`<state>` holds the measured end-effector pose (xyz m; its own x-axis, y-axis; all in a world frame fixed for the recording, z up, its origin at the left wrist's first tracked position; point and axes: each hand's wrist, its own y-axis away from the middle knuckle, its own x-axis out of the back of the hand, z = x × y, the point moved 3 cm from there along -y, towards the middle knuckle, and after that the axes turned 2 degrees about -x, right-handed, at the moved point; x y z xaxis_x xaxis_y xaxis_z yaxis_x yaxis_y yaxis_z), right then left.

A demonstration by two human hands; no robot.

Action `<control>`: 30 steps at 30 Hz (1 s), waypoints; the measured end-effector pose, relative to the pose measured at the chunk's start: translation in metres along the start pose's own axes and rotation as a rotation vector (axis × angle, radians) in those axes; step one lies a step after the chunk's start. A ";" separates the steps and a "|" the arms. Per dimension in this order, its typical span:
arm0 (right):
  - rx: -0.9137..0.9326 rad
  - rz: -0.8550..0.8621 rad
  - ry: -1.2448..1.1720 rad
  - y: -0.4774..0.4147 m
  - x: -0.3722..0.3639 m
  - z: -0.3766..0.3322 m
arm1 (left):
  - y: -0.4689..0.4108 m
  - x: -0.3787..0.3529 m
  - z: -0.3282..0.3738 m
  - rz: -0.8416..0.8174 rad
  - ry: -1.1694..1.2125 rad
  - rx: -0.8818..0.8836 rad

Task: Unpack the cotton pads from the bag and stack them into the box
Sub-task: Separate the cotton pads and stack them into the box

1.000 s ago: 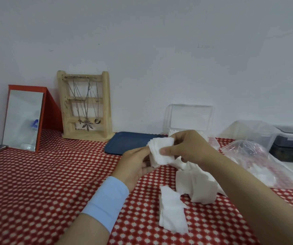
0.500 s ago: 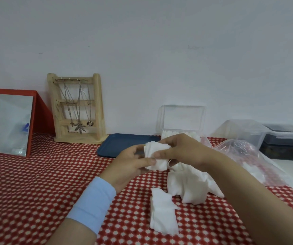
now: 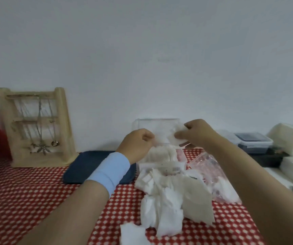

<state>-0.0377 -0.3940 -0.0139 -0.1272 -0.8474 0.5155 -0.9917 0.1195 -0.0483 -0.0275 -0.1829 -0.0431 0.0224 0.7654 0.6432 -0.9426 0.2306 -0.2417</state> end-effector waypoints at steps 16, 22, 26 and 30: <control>-0.189 0.016 0.130 -0.061 -0.010 0.043 | -0.089 -0.085 0.001 -0.279 -0.668 -0.089; -0.202 0.023 0.428 -0.068 -0.022 0.049 | -0.091 -0.084 -0.008 -0.340 -0.822 -0.135; -0.141 0.069 0.901 -0.065 -0.040 0.045 | -0.091 -0.080 -0.013 -0.340 -0.916 -0.112; -0.071 0.146 1.240 -0.070 -0.056 0.040 | -0.091 -0.076 -0.019 -0.318 -0.956 -0.118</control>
<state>0.0381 -0.3757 -0.0735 -0.0924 0.2295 0.9689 -0.9618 0.2311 -0.1465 0.0627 -0.2506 -0.0843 -0.0584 -0.1314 0.9896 -0.8992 0.4376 0.0050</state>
